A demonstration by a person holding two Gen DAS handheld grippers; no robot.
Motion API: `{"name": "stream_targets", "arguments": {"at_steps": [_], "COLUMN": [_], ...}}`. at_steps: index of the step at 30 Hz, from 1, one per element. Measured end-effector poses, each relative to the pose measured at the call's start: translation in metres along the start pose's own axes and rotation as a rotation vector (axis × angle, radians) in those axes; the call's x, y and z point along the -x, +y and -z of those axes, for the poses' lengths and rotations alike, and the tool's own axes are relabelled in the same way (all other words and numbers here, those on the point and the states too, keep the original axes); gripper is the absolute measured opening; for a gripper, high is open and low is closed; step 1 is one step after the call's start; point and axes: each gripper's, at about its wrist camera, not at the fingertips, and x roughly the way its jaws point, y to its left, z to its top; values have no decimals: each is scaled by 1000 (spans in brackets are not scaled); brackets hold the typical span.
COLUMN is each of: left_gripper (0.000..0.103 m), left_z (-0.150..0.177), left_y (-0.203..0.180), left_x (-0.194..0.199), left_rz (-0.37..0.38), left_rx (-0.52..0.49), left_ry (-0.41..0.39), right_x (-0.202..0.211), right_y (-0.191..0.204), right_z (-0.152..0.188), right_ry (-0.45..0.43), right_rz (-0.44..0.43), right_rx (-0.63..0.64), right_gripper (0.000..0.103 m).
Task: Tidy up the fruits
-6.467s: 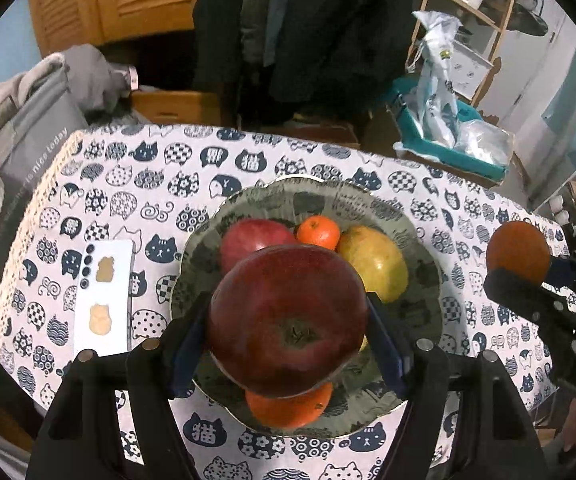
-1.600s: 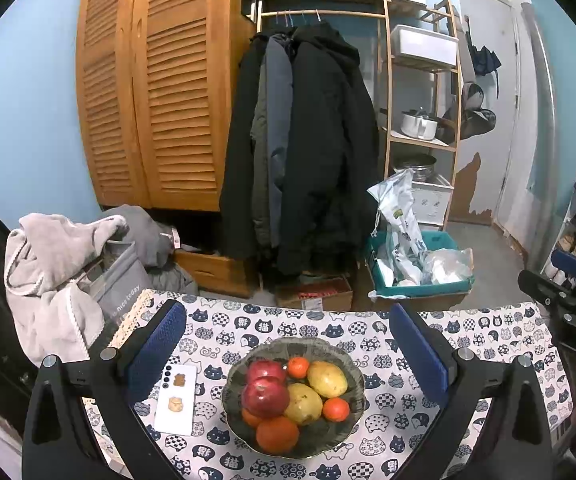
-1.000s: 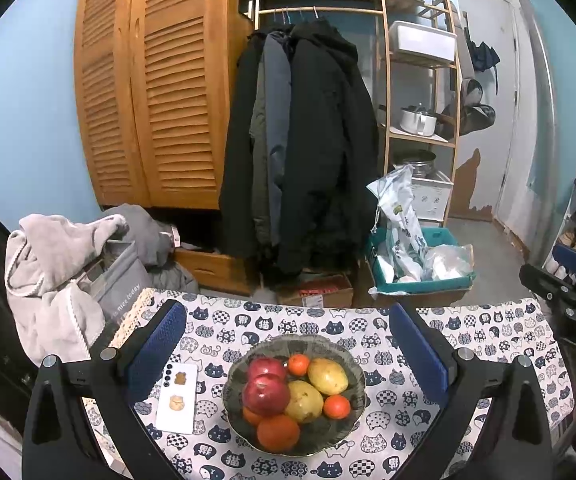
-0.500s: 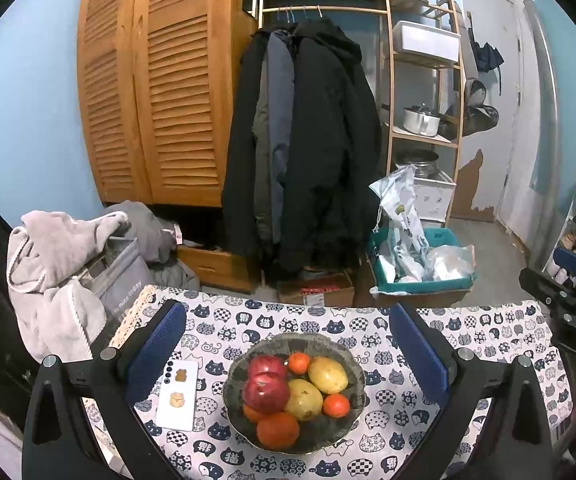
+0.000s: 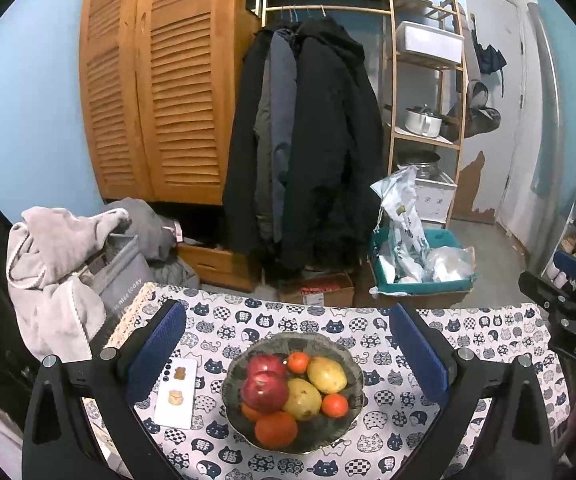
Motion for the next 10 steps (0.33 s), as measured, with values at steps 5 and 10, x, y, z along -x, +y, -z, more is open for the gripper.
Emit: {"name": "stream_targets", "arguments": {"at_steps": [5,10], "left_gripper": [102,102], "left_z": [-1,-2], "left_y": [0,0], "left_x": [0,-1], "left_rz": [1,-5], "left_rx": [-1,-6], "left_ry": [-2,-7], "right_x": [0,0], "right_y": [0,-1], "right_z": [0,0], "right_ry": [-1,0], "right_rz": [1,2], "right_rx": [1,1], "right_gripper": [78,78]}}
